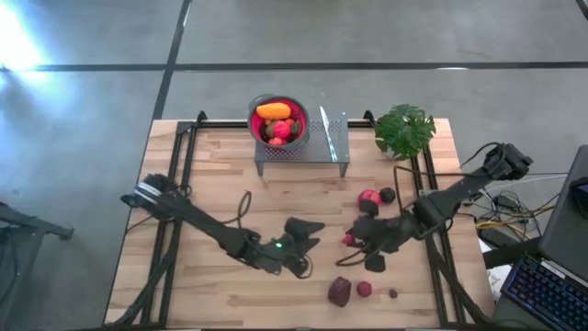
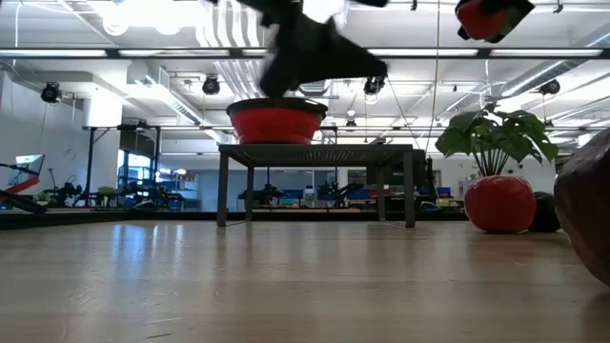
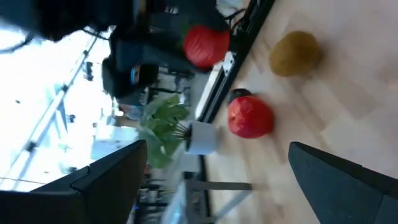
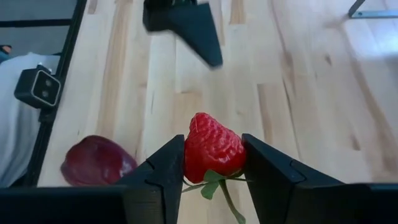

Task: Pick & Place Fruit
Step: Put the red strawberry into the red strainer bowl on the shelf

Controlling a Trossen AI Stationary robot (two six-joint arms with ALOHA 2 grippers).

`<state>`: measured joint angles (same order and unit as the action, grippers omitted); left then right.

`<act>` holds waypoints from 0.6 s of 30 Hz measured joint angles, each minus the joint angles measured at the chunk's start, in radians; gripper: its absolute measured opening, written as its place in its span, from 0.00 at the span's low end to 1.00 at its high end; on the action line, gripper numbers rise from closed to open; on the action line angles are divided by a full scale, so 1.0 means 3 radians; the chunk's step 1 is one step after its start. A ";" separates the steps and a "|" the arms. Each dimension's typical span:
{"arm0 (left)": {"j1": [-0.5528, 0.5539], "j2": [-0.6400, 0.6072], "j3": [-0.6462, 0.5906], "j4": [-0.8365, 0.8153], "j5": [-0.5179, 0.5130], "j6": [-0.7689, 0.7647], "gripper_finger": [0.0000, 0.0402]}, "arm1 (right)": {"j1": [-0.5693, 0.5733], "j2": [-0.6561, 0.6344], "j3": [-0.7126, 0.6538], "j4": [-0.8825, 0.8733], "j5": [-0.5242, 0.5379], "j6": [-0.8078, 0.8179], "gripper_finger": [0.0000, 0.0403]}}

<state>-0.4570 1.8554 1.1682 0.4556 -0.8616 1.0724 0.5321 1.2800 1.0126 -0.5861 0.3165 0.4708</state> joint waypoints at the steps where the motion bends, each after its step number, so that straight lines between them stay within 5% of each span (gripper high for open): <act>1: 0.0015 0.0074 0.0106 -0.0005 -0.0016 0.0111 0.98 | -0.0017 -0.0002 0.0000 0.0001 0.0000 -0.0031 0.35; 9: 0.0064 0.0552 0.0789 0.0004 -0.0128 0.0660 0.98 | -0.0041 -0.0006 -0.0001 0.0013 -0.0007 -0.0190 0.34; 18: 0.0095 0.0686 0.0901 -0.0005 -0.0108 0.0921 0.98 | -0.0046 -0.0023 -0.0001 0.0179 -0.0007 -0.0311 0.33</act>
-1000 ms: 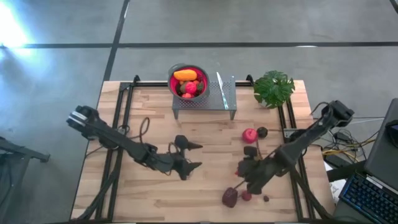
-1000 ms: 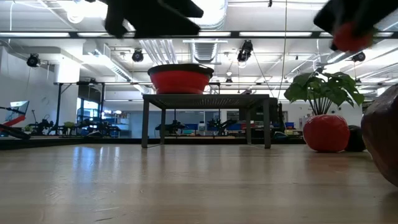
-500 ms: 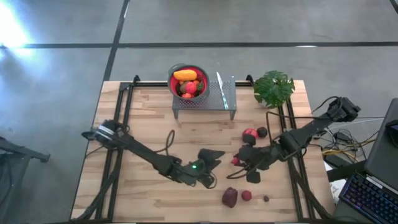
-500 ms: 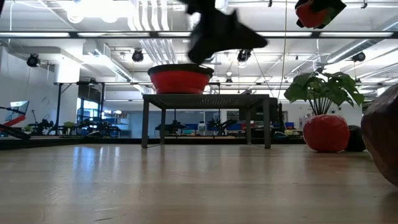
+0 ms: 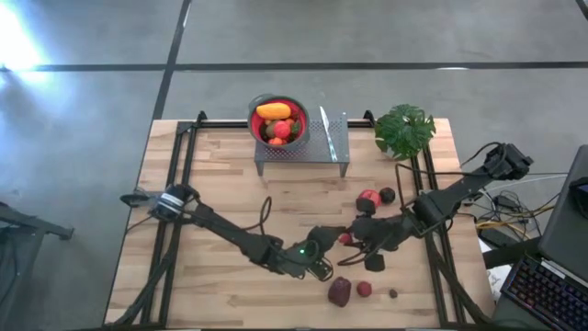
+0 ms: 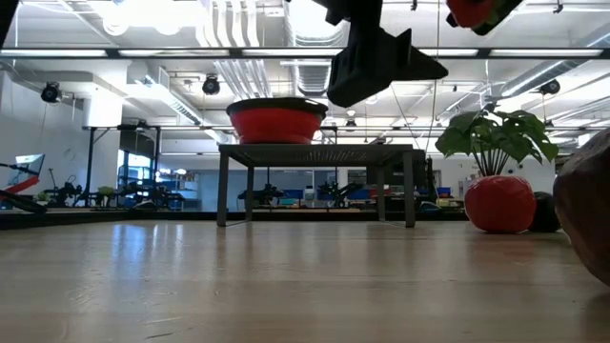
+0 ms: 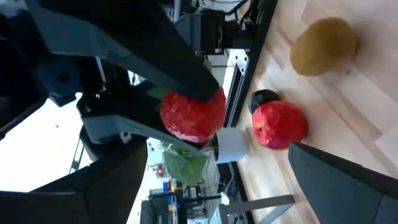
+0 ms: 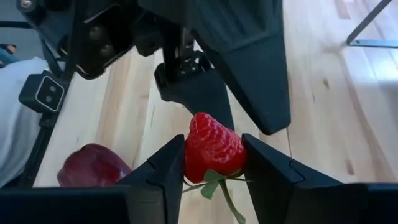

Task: Pick & Place Fruit
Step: Put the red strawberry into the red strainer bowl on the shelf

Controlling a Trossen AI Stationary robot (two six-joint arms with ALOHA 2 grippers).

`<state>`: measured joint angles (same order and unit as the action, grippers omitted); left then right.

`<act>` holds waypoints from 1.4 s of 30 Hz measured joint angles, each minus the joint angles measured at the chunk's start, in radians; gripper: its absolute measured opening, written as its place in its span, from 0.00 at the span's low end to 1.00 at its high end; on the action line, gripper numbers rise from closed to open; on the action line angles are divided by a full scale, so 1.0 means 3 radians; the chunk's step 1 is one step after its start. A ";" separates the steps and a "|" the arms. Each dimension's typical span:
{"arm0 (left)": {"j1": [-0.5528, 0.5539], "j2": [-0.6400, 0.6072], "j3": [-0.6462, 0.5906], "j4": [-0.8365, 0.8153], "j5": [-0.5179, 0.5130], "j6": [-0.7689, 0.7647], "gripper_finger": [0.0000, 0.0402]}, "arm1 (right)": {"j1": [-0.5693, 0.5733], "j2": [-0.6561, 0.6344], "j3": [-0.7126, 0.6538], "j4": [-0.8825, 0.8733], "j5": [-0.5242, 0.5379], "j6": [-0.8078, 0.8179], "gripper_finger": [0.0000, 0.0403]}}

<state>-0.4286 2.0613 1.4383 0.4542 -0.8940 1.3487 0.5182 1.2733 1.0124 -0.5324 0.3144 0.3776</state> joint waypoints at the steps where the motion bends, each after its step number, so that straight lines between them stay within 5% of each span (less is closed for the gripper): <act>1: 0.0005 0.0000 -0.0003 0.0005 0.0033 0.0038 0.98 | 0.0001 -0.0004 0.0005 0.0001 -0.0001 -0.0023 0.33; 18: 0.0076 0.0000 -0.0006 0.0230 0.0750 0.0203 0.86 | -0.0002 -0.0008 0.0028 0.0071 -0.0026 -0.0141 0.33; 27: 0.0138 0.0000 -0.0009 0.0254 0.0753 0.0225 0.79 | -0.0001 -0.0008 0.0027 0.0065 -0.0027 -0.0150 0.33; 42: 0.0158 -0.0004 -0.0009 0.0345 0.0740 0.0238 0.38 | 0.0001 -0.0007 0.0021 0.0051 -0.0028 -0.0163 0.33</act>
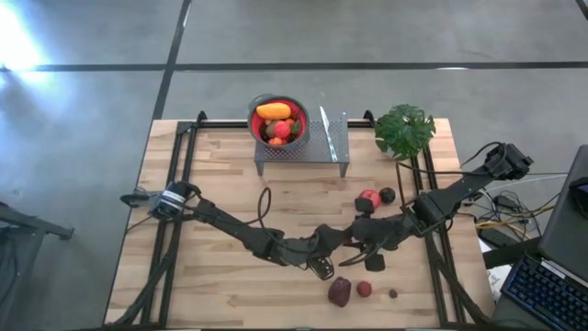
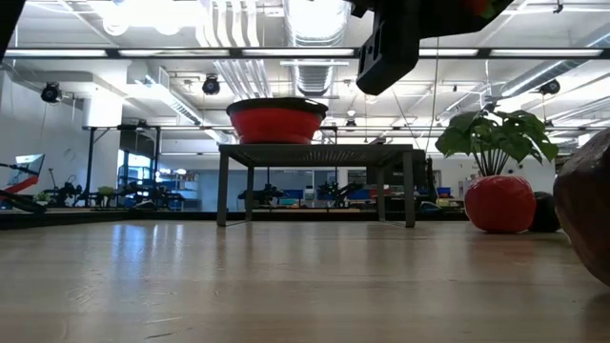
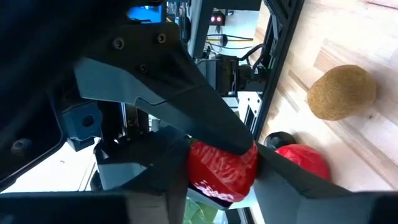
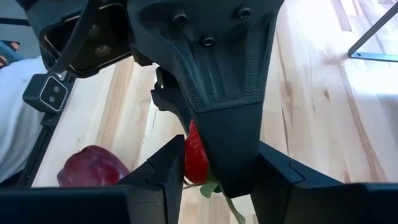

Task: Pick & Place Fruit
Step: Put the red strawberry into the red strainer bowl on the shelf

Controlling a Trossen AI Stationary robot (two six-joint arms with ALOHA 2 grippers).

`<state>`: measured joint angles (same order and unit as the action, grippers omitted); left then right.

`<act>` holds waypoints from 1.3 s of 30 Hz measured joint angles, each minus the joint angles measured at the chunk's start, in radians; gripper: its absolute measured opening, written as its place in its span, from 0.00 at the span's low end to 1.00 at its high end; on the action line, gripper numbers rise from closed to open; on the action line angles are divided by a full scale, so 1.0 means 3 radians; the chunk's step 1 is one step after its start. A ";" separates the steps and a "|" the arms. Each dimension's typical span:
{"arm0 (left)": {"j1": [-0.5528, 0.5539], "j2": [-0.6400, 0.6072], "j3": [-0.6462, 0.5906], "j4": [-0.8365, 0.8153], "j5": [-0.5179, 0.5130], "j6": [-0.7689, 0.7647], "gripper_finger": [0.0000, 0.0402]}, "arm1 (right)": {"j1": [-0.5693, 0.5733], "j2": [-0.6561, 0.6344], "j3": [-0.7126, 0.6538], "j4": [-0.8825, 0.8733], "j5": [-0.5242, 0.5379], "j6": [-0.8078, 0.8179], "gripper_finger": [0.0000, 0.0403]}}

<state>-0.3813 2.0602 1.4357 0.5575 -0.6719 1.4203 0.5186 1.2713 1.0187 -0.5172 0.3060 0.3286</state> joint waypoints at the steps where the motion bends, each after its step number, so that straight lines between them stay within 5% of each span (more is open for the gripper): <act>1: 0.0000 0.0000 0.0000 0.0000 -0.0001 -0.0014 0.36 | 0.0000 0.0000 0.0000 -0.0002 -0.0003 0.0000 0.33; 15: -0.0013 0.0000 0.0000 0.0004 0.0039 -0.0176 0.40 | -0.0020 0.0000 0.0000 0.0003 -0.0011 -0.0001 0.35; 28: -0.0045 -0.0144 -0.0009 -0.0040 -0.0451 -0.0459 0.38 | -0.0022 -0.0286 0.0000 -0.0339 0.0057 -0.0029 0.65; 34: 0.0033 -0.0720 -0.0296 -0.0105 -0.0534 -0.0661 0.35 | -0.0023 -0.0529 -0.0031 -0.0737 0.0405 0.0233 0.71; 39: 0.0414 -0.1455 -0.0676 -0.0205 -0.0338 -0.1360 0.37 | -0.0035 -0.0647 -0.0069 -0.0787 0.0499 0.0289 0.72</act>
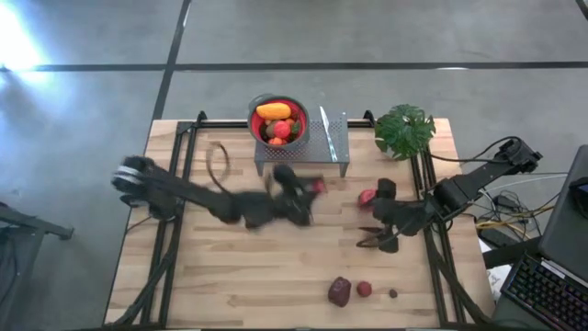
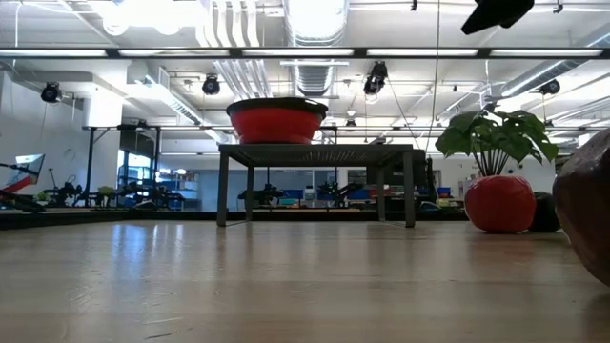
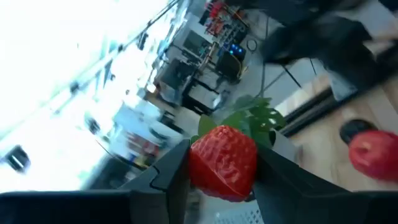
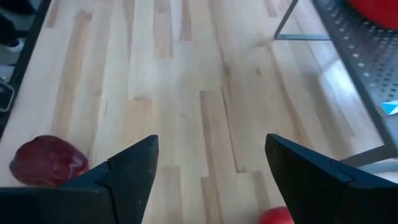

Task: Pick & Place Fruit
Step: Put the red strawberry into the red strainer bowl on the shelf

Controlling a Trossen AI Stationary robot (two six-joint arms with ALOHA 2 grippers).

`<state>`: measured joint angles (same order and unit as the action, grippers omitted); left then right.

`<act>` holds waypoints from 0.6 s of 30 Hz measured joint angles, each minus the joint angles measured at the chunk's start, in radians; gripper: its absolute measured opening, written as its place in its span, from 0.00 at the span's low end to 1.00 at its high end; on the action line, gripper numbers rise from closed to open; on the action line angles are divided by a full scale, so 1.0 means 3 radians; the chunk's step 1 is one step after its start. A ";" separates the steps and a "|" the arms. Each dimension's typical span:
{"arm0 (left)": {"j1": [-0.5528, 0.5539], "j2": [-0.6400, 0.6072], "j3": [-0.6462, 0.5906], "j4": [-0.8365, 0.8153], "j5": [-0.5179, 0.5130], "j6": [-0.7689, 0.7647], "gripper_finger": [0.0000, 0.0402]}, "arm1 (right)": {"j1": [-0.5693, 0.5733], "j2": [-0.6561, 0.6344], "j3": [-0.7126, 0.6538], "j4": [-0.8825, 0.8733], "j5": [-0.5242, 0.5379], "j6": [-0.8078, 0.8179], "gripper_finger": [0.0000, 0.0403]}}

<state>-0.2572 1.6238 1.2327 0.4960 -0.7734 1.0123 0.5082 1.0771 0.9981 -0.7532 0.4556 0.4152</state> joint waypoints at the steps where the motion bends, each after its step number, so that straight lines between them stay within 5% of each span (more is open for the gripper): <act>1: 0.0110 -0.0143 -0.0061 -0.0109 0.0097 -0.0210 0.37 | -0.0006 -0.0012 0.0000 0.0004 0.0028 -0.0007 0.72; 8: 0.1091 -0.0742 -0.0229 -0.0831 0.0516 -0.1588 0.38 | -0.0113 -0.0034 -0.0008 0.0002 0.0063 -0.0070 0.66; 18: 0.2264 -0.0881 -0.0074 -0.2242 0.1457 -0.3233 0.38 | -0.0158 -0.0034 -0.0008 -0.0146 0.0061 -0.0088 0.60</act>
<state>0.4219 1.3594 1.2106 -0.1765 -0.3364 0.0423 0.4606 1.0668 0.9958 -0.7971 0.4740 0.3889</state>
